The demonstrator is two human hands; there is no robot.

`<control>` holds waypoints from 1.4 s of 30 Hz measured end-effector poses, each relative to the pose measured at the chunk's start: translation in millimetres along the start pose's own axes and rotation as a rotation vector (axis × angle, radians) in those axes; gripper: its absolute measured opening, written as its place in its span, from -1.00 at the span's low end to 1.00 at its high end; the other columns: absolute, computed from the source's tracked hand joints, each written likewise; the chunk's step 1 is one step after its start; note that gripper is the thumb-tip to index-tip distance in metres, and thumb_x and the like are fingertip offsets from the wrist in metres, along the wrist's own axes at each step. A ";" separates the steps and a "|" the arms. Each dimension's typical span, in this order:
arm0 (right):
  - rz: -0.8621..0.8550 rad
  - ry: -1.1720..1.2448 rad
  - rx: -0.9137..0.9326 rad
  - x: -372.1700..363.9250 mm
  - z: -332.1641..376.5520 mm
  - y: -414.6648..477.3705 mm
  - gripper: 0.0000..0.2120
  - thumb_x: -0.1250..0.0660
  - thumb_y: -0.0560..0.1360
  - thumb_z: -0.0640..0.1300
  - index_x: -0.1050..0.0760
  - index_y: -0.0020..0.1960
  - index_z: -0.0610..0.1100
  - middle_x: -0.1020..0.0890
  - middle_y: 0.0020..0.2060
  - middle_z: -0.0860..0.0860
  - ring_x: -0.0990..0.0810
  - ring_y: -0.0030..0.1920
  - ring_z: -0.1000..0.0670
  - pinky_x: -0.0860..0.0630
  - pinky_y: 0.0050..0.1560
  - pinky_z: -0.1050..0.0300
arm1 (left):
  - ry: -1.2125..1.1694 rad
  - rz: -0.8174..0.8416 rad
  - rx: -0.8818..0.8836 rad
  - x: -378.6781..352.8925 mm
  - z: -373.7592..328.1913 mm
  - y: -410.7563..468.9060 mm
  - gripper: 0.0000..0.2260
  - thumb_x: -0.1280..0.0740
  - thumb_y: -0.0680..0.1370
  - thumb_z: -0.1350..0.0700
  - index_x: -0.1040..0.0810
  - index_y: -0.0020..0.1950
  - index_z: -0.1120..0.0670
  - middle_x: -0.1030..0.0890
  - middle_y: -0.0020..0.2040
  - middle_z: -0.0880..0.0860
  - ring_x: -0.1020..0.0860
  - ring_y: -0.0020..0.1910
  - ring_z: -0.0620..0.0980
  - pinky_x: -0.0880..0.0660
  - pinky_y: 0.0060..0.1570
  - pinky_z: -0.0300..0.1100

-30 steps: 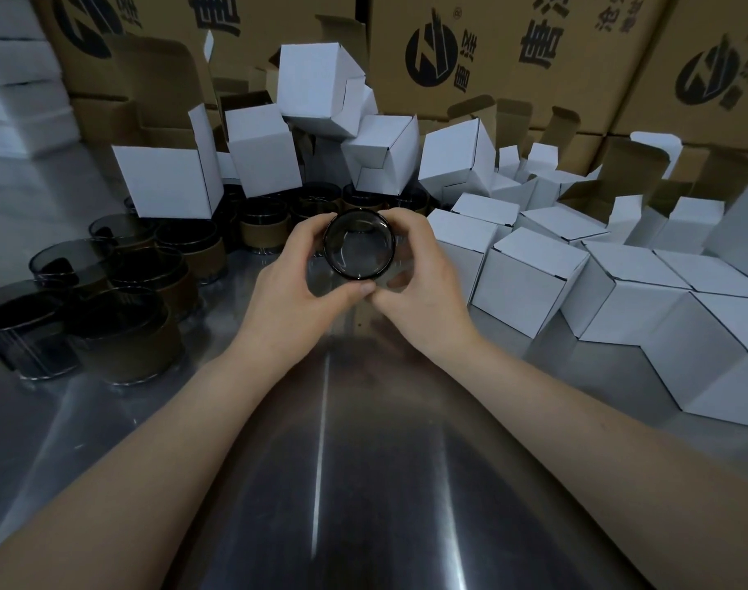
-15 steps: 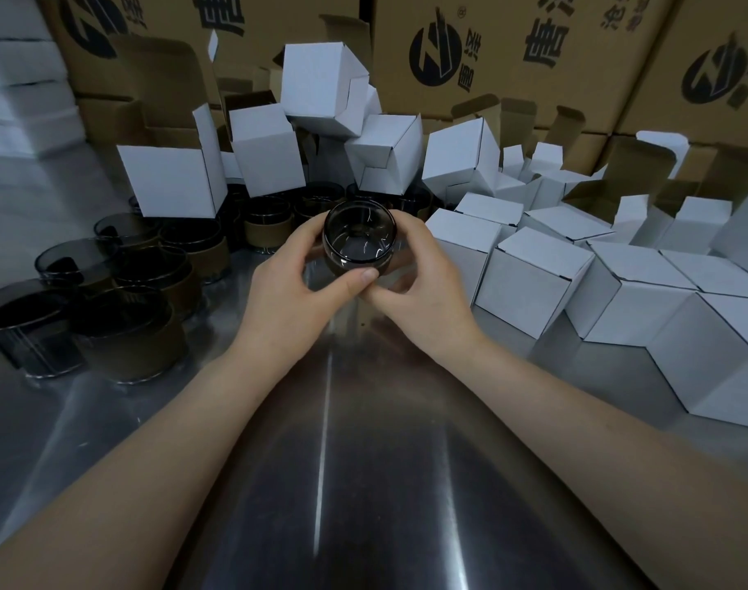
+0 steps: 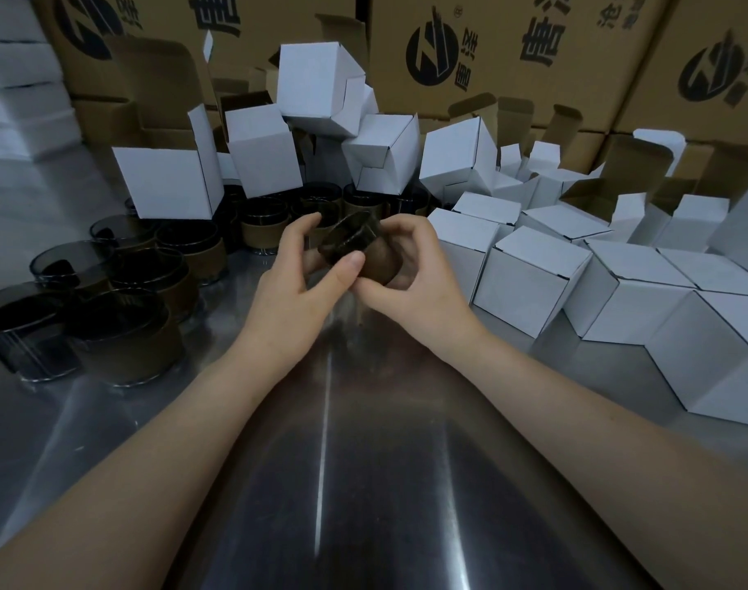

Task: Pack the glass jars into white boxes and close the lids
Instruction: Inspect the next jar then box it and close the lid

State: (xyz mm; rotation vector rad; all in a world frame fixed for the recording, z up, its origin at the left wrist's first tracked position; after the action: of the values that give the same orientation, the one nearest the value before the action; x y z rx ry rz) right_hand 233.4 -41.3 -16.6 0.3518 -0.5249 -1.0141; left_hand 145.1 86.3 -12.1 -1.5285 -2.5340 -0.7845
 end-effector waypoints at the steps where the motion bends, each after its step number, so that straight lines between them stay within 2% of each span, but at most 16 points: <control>1: -0.009 -0.014 0.004 0.6 0.1 0.2 -0.48 -0.53 0.37 -0.15 -0.38 0.24 -0.08 -0.57 0.16 0.00 -0.55 0.23 0.03 -0.58 0.17 0.04 | -0.004 -0.005 -0.002 0.9 -0.2 0.4 -0.39 -0.30 0.50 -0.18 -0.20 0.50 -0.11 -0.53 0.17 -0.23 -0.48 0.24 -0.25 -0.33 0.15 -0.45; 4: -0.041 -0.054 0.016 2.1 2.0 0.2 -0.46 -0.52 0.35 -0.14 -0.41 0.27 -0.10 -0.54 0.18 -0.02 -0.53 0.24 0.00 -0.50 0.26 -0.08 | 0.019 -0.014 -0.054 4.1 -3.8 0.0 -0.46 -0.32 0.58 0.00 -0.17 0.51 -0.12 -0.42 0.32 -0.13 -0.44 0.34 -0.10 -0.37 0.35 -0.11; 5: -0.050 -0.066 0.019 2.1 3.0 0.0 -0.44 -0.51 0.34 -0.12 -0.42 0.28 -0.10 -0.52 0.20 -0.05 -0.51 0.25 -0.02 -0.49 0.28 -0.10 | 0.050 -0.019 -0.080 4.9 -5.7 -0.4 -0.47 -0.32 0.59 0.05 -0.19 0.51 -0.12 -0.38 0.35 -0.14 -0.43 0.35 -0.09 -0.37 0.36 -0.07; 7: -0.058 -0.095 0.027 1.5 5.4 -0.4 -0.41 -0.49 0.32 -0.11 -0.41 0.31 -0.09 -0.48 0.22 -0.08 -0.48 0.28 -0.03 -0.47 0.30 -0.10 | 0.120 -0.035 -0.139 5.6 -9.6 -0.9 -0.50 -0.31 0.59 0.13 -0.25 0.50 -0.11 -0.36 0.38 -0.16 -0.39 0.38 -0.11 -0.32 0.38 -0.12; 10: -0.050 -0.085 0.031 2.0 7.4 -0.4 -0.35 -0.51 0.35 -0.19 -0.36 0.38 -0.15 -0.47 0.26 -0.09 -0.46 0.31 -0.04 -0.45 0.33 -0.10 | 0.190 -0.041 -0.212 5.1 -13.1 -1.0 -0.55 -0.30 0.58 0.22 -0.37 0.45 -0.04 -0.40 0.39 -0.13 -0.34 0.41 -0.17 -0.24 0.39 -0.33; 11: -0.048 -0.073 0.027 2.5 7.9 -0.8 -0.32 -0.52 0.36 -0.21 -0.33 0.40 -0.15 -0.47 0.27 -0.07 -0.46 0.32 -0.02 -0.45 0.34 -0.07 | 0.215 -0.039 -0.228 4.7 -13.3 -0.8 -0.56 -0.30 0.58 0.25 -0.41 0.43 -0.03 -0.41 0.40 -0.12 -0.33 0.42 -0.18 -0.21 0.39 -0.34; 13: -0.064 -0.069 0.031 3.9 9.3 -1.6 -0.29 -0.52 0.36 -0.22 -0.28 0.42 -0.13 -0.48 0.24 -0.02 -0.48 0.29 0.04 -0.46 0.33 0.01 | 0.251 -0.037 -0.233 4.2 -12.7 -0.5 -0.56 -0.32 0.56 0.28 -0.44 0.41 -0.02 -0.40 0.41 -0.14 -0.31 0.43 -0.17 -0.18 0.39 -0.30; 16: -0.097 -0.082 0.048 4.9 10.8 -2.8 -0.27 -0.54 0.35 -0.24 -0.27 0.41 -0.11 -0.51 0.20 0.01 -0.50 0.25 0.08 -0.47 0.31 0.06 | 0.272 -0.037 -0.218 4.1 -11.6 -0.8 -0.52 -0.35 0.53 0.27 -0.43 0.41 -0.05 -0.41 0.36 -0.19 -0.33 0.39 -0.18 -0.17 0.32 -0.38; 19: -0.128 -0.100 0.062 6.2 12.7 -3.2 -0.27 -0.56 0.35 -0.23 -0.27 0.40 -0.09 -0.53 0.17 0.05 -0.51 0.23 0.10 -0.49 0.27 0.07 | 0.295 -0.026 -0.192 4.1 -9.9 -0.6 -0.48 -0.41 0.50 0.25 -0.41 0.42 -0.04 -0.47 0.33 -0.14 -0.39 0.38 -0.12 -0.27 0.37 -0.20; 20: -0.139 -0.109 0.069 6.5 13.6 -3.5 -0.27 -0.56 0.34 -0.21 -0.27 0.40 -0.08 -0.53 0.17 0.05 -0.52 0.23 0.09 -0.50 0.27 0.06 | 0.303 -0.018 -0.186 3.6 -9.6 -0.7 -0.46 -0.42 0.49 0.22 -0.40 0.43 -0.04 -0.47 0.31 -0.16 -0.39 0.37 -0.11 -0.29 0.37 -0.17; 23: -0.161 -0.156 0.109 5.8 16.2 -4.8 -0.27 -0.58 0.33 -0.16 -0.28 0.39 -0.07 -0.52 0.19 0.03 -0.51 0.24 0.08 -0.51 0.25 0.01 | 0.292 -0.007 -0.167 2.4 -8.5 -0.8 -0.41 -0.46 0.47 0.14 -0.35 0.47 -0.08 -0.42 0.29 -0.24 -0.37 0.38 -0.15 -0.28 0.33 -0.21; 27: -0.181 -0.245 0.171 3.0 18.4 -6.8 -0.24 -0.59 0.31 -0.13 -0.30 0.40 -0.11 -0.49 0.18 0.06 -0.47 0.26 0.00 -0.48 0.24 -0.09 | 0.309 -0.021 -0.164 3.0 -6.0 0.3 -0.39 -0.47 0.47 0.12 -0.35 0.48 -0.09 -0.47 0.37 -0.15 -0.38 0.40 -0.10 -0.33 0.38 -0.09; 31: -0.191 -0.339 0.244 1.2 22.8 -8.8 -0.24 -0.60 0.29 -0.15 -0.34 0.40 -0.16 -0.47 0.17 0.09 -0.46 0.24 -0.09 -0.46 0.21 -0.06 | 0.258 -0.055 -0.173 4.2 -4.7 1.4 -0.44 -0.46 0.43 0.20 -0.43 0.41 -0.05 -0.51 0.23 -0.22 -0.45 0.30 -0.19 -0.37 0.31 -0.23; 36: -0.201 -0.429 0.306 -2.4 28.2 -10.8 -0.29 -0.59 0.30 -0.19 -0.39 0.37 -0.24 -0.55 0.20 -0.05 -0.39 0.19 -0.05 -0.41 0.20 0.07 | 0.220 -0.038 -0.159 4.5 -0.5 4.3 -0.45 -0.46 0.43 0.23 -0.41 0.38 -0.03 -0.54 0.27 -0.16 -0.45 0.33 -0.21 -0.34 0.27 -0.34; 42: -0.222 -0.439 0.386 -4.7 31.6 -11.0 -0.37 -0.57 0.32 -0.24 -0.43 0.32 -0.28 -0.56 0.19 -0.11 -0.36 0.17 -0.01 -0.48 0.16 -0.10 | 0.217 -0.037 -0.164 3.6 -0.1 3.5 -0.45 -0.48 0.42 0.23 -0.40 0.36 -0.03 -0.55 0.28 -0.16 -0.44 0.32 -0.26 -0.36 0.28 -0.37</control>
State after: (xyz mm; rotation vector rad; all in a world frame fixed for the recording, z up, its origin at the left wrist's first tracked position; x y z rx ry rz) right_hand 205.7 -43.8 2.7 0.5418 -1.1040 -1.2123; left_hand 146.2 90.4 -9.5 -1.3568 -2.3971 -1.1218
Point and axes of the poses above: each hand's wrist, its own y-axis towards the middle knuckle, its own x-axis out of the back of the hand, z = x × y, the point moved 4 cm from there along y, towards the middle knuckle
